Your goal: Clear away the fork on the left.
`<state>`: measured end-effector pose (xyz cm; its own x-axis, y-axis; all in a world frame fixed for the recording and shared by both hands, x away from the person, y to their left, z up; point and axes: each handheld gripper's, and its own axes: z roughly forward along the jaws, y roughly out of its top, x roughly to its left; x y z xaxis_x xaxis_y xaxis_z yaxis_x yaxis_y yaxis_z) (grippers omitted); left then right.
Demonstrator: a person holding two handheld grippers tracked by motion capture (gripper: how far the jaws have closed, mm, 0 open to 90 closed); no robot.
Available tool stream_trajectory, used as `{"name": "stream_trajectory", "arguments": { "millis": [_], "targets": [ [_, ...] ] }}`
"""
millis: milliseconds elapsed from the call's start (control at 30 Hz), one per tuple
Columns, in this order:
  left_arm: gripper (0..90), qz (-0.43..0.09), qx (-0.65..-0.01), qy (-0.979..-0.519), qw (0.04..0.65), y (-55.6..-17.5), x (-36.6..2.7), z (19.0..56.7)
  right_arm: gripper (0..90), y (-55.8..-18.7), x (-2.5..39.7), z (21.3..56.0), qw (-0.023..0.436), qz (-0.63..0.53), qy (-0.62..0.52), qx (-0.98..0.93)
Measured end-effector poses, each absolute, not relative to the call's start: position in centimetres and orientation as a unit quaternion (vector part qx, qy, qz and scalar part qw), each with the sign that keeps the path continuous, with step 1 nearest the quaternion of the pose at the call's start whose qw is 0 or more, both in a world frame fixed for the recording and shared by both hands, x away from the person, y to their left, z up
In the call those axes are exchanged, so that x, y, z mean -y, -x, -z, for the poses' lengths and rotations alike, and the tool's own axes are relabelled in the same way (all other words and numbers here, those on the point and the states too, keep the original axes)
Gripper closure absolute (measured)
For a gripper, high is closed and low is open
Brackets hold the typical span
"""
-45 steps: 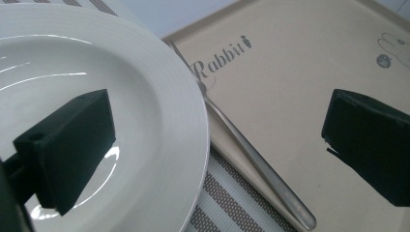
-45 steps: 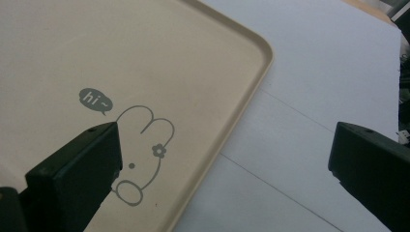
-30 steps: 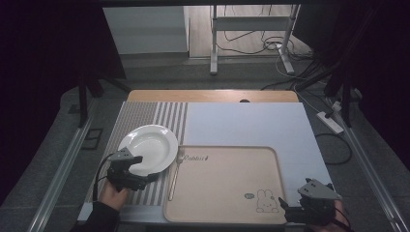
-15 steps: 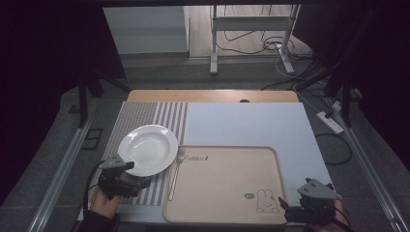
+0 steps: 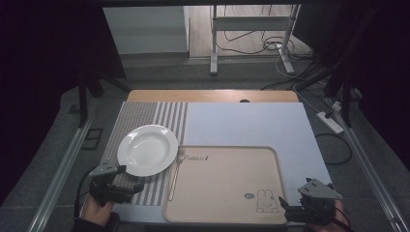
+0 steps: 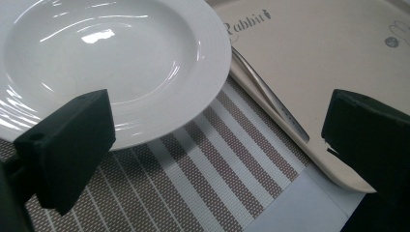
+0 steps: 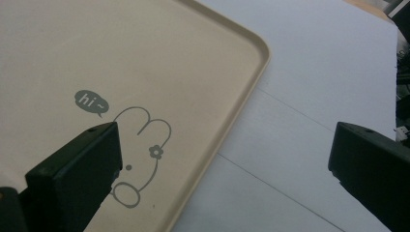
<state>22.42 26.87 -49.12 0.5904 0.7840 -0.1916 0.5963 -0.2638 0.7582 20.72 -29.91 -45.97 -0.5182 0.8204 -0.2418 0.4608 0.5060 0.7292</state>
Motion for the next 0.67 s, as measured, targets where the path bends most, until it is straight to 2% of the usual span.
{"name": "stream_trajectory", "arguments": {
  "millis": [667],
  "targets": [
    [0.0,-0.135,-0.445,-0.792,0.396,-20.9,-27.4,48.9,0.0,-20.7,29.9,46.0,0.297,-0.303,-0.394,-0.815]
  ]
}}
